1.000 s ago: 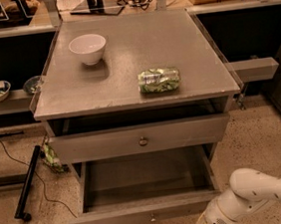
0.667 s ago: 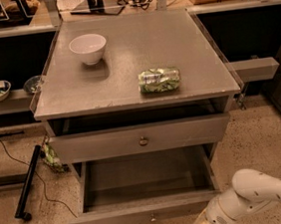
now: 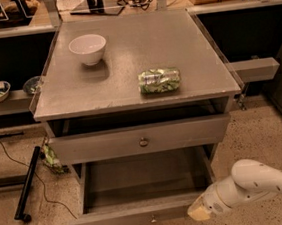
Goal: Close middle drawer
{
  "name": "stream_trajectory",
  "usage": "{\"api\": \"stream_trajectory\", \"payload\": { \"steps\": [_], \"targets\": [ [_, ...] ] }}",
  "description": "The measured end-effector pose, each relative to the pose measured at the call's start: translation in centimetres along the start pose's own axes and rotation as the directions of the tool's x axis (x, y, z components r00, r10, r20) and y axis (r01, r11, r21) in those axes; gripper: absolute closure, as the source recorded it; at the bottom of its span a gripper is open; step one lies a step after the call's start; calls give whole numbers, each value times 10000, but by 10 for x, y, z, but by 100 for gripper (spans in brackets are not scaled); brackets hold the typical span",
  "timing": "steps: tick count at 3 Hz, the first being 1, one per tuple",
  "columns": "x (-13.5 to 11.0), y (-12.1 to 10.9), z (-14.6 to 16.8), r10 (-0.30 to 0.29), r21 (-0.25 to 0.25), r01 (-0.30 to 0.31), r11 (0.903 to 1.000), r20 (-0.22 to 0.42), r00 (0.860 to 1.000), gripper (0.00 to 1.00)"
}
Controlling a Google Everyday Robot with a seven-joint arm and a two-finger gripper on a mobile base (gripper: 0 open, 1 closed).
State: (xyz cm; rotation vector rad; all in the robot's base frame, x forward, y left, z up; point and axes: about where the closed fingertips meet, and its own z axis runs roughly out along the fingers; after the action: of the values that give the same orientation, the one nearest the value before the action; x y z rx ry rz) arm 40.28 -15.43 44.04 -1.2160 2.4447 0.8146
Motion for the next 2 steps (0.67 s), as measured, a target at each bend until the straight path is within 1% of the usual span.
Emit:
{"api": "stream_trajectory", "payload": {
  "steps": [1,2],
  "targets": [
    [-17,-9,-5,-154,257,147,9996,300,9994,100],
    [-17,-9,-5,-150,256,142,9996,298,9994,100]
  ]
}}
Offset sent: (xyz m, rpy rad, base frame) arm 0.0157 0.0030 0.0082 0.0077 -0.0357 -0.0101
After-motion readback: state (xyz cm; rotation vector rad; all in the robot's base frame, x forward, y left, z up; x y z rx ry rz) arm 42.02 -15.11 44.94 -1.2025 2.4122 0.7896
